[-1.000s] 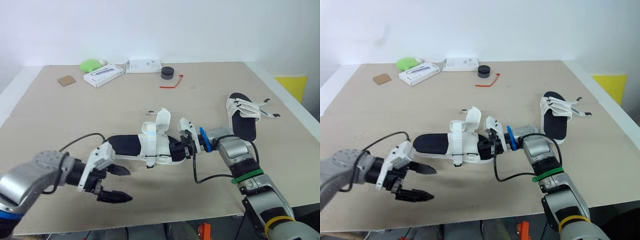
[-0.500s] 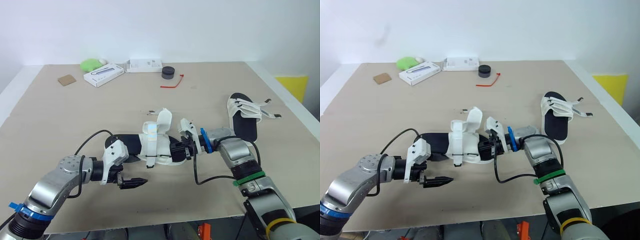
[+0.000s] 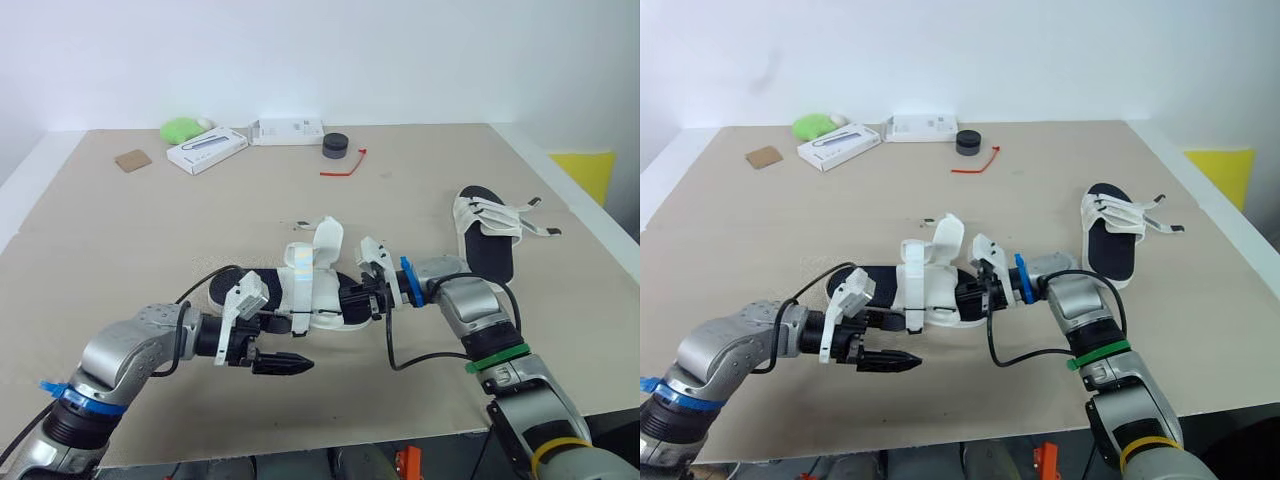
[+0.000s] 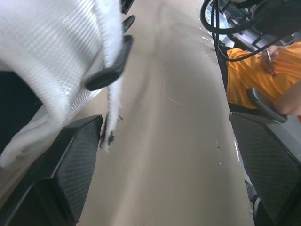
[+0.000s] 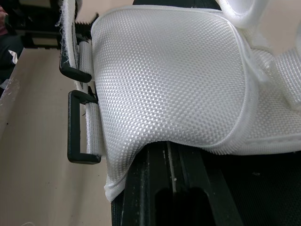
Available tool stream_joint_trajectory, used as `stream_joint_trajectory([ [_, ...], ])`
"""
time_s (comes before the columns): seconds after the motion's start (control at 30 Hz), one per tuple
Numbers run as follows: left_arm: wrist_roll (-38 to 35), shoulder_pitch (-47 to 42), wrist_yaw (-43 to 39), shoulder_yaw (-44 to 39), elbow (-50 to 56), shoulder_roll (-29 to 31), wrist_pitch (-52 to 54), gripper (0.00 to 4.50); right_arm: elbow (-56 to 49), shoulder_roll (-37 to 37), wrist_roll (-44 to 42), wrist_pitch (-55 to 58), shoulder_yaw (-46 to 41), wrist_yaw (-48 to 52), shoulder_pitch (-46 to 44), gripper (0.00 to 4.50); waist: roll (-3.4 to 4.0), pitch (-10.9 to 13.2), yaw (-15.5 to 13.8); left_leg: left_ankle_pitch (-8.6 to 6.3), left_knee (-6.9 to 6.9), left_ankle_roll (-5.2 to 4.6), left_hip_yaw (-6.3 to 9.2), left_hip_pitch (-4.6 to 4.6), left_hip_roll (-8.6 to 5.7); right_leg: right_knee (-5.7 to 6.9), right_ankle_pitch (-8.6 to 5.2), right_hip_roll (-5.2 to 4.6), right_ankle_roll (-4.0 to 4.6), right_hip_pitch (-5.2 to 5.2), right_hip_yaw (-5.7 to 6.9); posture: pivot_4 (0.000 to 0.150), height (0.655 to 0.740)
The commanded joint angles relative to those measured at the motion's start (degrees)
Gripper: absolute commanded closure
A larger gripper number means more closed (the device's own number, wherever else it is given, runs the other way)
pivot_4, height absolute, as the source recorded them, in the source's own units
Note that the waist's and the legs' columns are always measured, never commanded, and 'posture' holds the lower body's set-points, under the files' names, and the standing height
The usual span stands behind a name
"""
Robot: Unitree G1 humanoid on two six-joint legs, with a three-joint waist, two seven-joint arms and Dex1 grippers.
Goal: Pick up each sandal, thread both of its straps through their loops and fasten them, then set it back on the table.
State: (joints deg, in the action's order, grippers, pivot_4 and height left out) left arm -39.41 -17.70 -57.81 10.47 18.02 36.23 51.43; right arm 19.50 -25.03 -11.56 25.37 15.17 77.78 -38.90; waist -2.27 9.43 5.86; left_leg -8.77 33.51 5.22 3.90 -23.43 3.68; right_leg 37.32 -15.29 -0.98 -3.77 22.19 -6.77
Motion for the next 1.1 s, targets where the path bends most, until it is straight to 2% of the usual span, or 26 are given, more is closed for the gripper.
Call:
stream_joint_trajectory([
  [0.03, -0.71, -1.11, -0.01, -0.42, 0.01, -0.30, 0.54, 1.14, 1.90, 0.05, 2.01, 1.87, 2.69, -1.57, 2.37, 4.50, 0.01, 0.00, 0.00, 0.00, -0.01, 0.00, 0.00, 0.00, 0.00, 0.00, 0.00, 0.01, 0.00, 0.00, 0.00, 0.150, 0.7400],
  [0.2, -0.99, -1.28, 0.21, -0.71, 0.25, -0.02, 1.76, 3.49, 1.48, -0.02, 1.85, 2.13, 2.51, -1.74, 2.58, 4.50, 0.01, 0.00, 0.00, 0.00, -0.02, 0.00, 0.01, 0.00, 0.00, 0.00, 0.00, 0.00, 0.00, 0.00, 0.00, 0.150, 0.7400],
  [0.23, -1.03, -1.27, 0.22, -0.78, 0.37, 0.08, 1.98, 4.08, 1.44, -0.03, 1.83, 2.15, 2.51, -1.77, 2.61, 4.50, 0.01, 0.00, 0.00, 0.00, -0.02, 0.00, 0.01, 0.00, 0.00, 0.00, 0.00, 0.00, 0.00, 0.01, 0.00, 0.150, 0.7400],
  [0.27, -1.10, -1.26, 0.27, -0.86, 0.55, 0.15, 2.17, 4.39, 1.43, -0.04, 1.82, 2.14, 2.50, -1.80, 2.63, 4.50, 0.01, 0.00, 0.00, 0.00, -0.02, 0.00, 0.01, 0.00, 0.00, 0.00, 0.00, 0.01, 0.00, 0.01, 0.00, 0.150, 0.7400],
  [0.47, -4.41, -1.18, -0.35, -3.06, 4.06, 1.94, 4.68, 4.46, 1.79, 0.07, 1.86, 1.90, 2.46, -1.85, 2.41, 4.50, 0.00, 0.00, 0.02, 0.00, -0.02, 0.00, 0.01, 0.00, 0.00, 0.00, 0.00, 0.01, 0.00, 0.01, 0.00, 0.150, 0.7400],
  [0.6, -12.24, -1.53, -3.81, -6.11, 7.81, 6.28, 10.54, 4.46, 2.20, 0.25, 1.96, 1.69, 2.51, -1.87, 2.12, 4.50, -0.01, 0.02, 0.16, 0.00, -0.02, 0.00, 0.01, 0.00, 0.01, 0.01, 0.00, 0.01, 0.01, 0.02, 0.00, 0.150, 0.7400],
  [0.7, -19.81, -3.01, -7.88, -8.19, 9.73, 11.77, 16.41, 4.46, 2.52, 0.34, 2.00, 1.54, 2.50, -1.76, 1.87, 4.50, -0.05, 0.06, 0.19, -0.01, -0.05, 0.01, 0.01, 0.00, 0.02, 0.02, -0.02, 0.02, 0.03, 0.05, 0.00, 0.150, 0.7400],
  [0.83, -24.73, -4.43, -10.30, -9.25, 10.29, 15.27, 18.81, 4.46, 2.95, 0.49, 2.05, 1.30, 2.48, -1.77, 1.60, 4.50, -0.05, 0.07, 0.22, -0.02, -0.04, 0.04, 0.02, 0.07, 0.01, 0.01, -0.02, 0.00, 0.04, 0.21, 0.00, 0.150, 0.7400],
  [0.9, -28.37, -6.64, -8.36, -10.40, 8.37, 13.82, 20.86, 4.46, 3.28, 0.64, 2.10, 1.11, 2.48, -1.84, 1.45, 4.50, -0.11, 0.10, 0.19, -0.03, -0.02, 0.05, 0.02, 0.07, 0.01, 0.01, -0.02, 0.00, 0.04, 0.22, 0.00, 0.150, 0.7400],
  [0.97, -33.10, -10.35, -3.11, -11.63, 4.31, 9.87, 23.08, 4.46, 3.55, 0.82, 2.12, 0.94, 2.47, -1.89, 1.33, 4.50, -0.14, 0.11, 0.19, -0.03, -0.01, 0.04, 0.04, 0.07, 0.01, 0.01, -0.02, 0.02, 0.04, 0.22, 0.01, 0.150, 0.7400],
  [1.1, -37.31, -16.56, 11.95, -13.91, -6.92, -0.27, 25.36, 4.46, 3.78, 1.00, 2.21, 0.69, 2.45, -2.02, 1.25, 4.50, -0.15, 0.08, 0.14, 0.00, 0.05, 0.01, 0.07, 0.11, -0.01, 0.02, 0.00, 0.02, -0.01, 0.09, 0.02, 0.150, 0.7400],
])
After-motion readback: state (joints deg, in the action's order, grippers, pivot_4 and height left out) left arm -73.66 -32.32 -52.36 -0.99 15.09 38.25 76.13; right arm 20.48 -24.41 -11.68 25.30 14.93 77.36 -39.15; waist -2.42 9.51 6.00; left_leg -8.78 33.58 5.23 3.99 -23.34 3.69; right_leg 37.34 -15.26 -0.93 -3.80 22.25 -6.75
